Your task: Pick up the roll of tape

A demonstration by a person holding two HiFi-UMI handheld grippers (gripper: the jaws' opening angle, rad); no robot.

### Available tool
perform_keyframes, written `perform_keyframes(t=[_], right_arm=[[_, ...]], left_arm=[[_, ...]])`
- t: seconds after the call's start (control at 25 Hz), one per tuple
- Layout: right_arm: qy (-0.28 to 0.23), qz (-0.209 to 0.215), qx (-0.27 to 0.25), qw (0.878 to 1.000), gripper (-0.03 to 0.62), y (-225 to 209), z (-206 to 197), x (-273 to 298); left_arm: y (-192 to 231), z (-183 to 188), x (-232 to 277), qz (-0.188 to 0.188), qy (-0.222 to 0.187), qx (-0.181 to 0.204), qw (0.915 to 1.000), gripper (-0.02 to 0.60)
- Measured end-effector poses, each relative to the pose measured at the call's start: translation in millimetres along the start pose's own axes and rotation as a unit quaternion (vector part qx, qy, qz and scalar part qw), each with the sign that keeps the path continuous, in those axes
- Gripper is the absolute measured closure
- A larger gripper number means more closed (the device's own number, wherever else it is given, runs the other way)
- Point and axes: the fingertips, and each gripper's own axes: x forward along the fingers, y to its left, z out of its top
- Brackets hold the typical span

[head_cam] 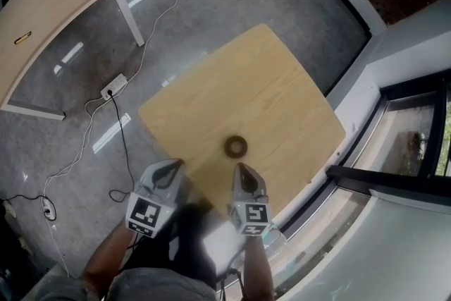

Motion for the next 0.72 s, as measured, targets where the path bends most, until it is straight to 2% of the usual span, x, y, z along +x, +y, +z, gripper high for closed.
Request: perform_keyframes(t=[0.2, 0.72], right_arm=[[0.011, 0.008, -0.011, 1.0, 0.542, 1, -7, 16], [0.041, 0.015, -0.027, 0.999, 0.463, -3, -25, 49]], left_arm=[[0, 9, -2, -0.001, -0.009, 0.004, 0.9999, 0.581], [4, 4, -15, 0.01, -0.008, -0.007, 0.9999, 0.581]])
